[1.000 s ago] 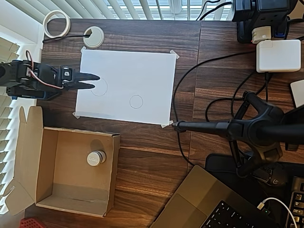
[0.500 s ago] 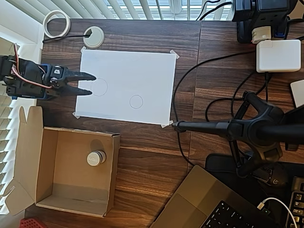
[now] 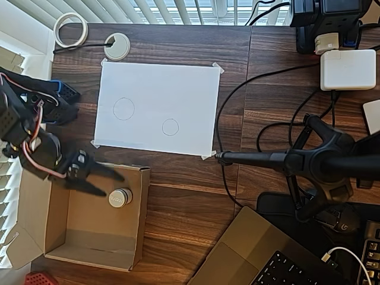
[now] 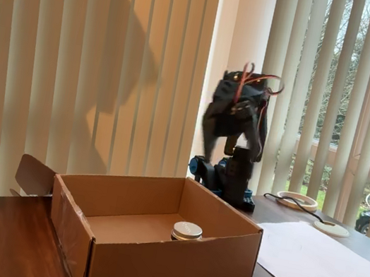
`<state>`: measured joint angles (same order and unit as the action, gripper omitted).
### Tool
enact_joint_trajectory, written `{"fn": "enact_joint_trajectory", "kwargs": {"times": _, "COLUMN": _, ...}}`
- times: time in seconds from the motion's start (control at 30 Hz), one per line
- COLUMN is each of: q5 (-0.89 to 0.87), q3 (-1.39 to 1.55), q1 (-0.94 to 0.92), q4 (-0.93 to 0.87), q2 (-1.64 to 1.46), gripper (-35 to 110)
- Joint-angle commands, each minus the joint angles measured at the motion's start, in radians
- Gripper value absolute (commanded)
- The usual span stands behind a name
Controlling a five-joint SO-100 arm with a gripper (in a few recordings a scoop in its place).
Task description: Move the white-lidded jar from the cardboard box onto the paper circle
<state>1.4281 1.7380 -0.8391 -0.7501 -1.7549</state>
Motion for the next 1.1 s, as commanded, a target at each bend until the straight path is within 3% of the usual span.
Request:
{"fn": "enact_joint_trajectory", "kwargs": {"times": 0.0, "q5": 0.123, "q3": -0.166, "q1": -0.098, "q4": 0.012, "q2": 0.118, "gripper": 37}}
{"fn": "enact_joint_trajectory", "kwargs": {"times": 0.53, "q5": 0.299, "q3": -0.287, "q1": -0.084, "q4": 0.025, "q2": 0.431, "gripper": 38}}
{"fn": "enact_joint_trajectory", "kwargs": {"times": 1.07, "q5": 0.377, "q3": -0.141, "q1": -0.055, "q4": 0.043, "q2": 0.397, "gripper": 40}}
